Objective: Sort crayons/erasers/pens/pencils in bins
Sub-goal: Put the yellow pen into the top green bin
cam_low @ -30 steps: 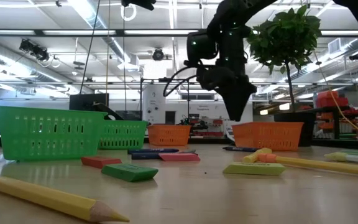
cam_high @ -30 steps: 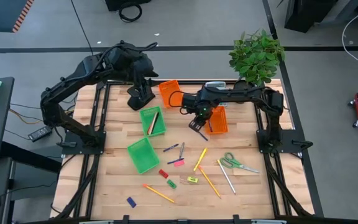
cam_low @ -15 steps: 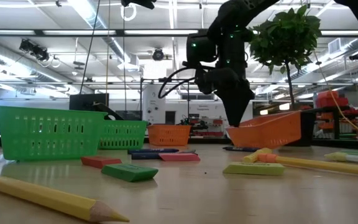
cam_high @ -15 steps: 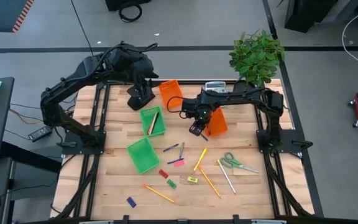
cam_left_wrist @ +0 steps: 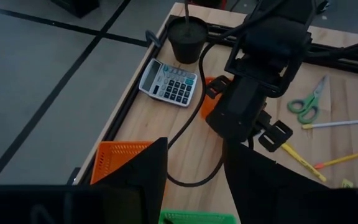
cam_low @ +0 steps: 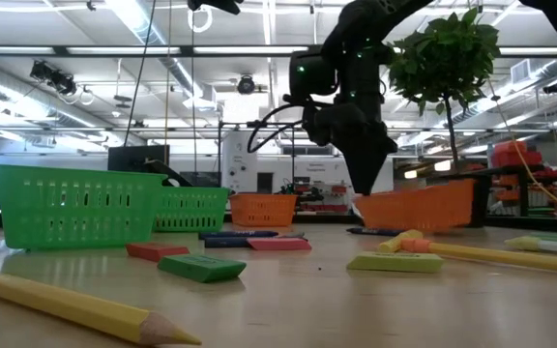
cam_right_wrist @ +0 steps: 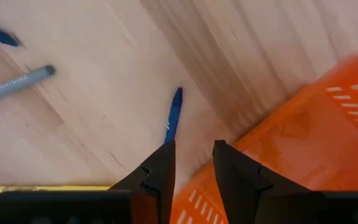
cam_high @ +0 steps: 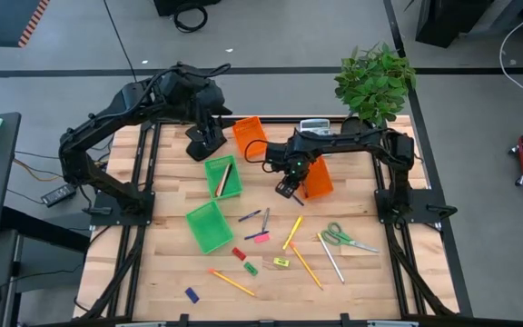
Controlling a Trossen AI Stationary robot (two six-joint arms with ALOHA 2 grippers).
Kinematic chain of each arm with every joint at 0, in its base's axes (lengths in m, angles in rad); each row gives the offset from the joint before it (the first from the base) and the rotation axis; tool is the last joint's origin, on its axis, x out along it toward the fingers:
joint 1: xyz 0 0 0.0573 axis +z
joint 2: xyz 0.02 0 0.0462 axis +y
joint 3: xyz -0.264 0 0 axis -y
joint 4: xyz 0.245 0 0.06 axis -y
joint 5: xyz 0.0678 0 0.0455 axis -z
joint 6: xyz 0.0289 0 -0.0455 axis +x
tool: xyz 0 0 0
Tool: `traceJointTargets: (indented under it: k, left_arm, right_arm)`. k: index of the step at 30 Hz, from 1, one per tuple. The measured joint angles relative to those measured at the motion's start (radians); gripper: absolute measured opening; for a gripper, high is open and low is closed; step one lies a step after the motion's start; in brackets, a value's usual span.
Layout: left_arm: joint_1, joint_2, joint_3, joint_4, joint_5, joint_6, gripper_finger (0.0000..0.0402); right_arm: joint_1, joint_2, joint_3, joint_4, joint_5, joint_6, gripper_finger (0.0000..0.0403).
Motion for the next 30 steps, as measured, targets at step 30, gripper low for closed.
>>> traceJointTargets:
  k: [30]
  left_arm:
    - [-0.048, 0.0, -0.156, 0.075, 0.027, -0.052, 0.0162]
  right_arm:
    - [0.045, 0.0, 0.117, 0.152, -0.04, 0.248, 0.0115]
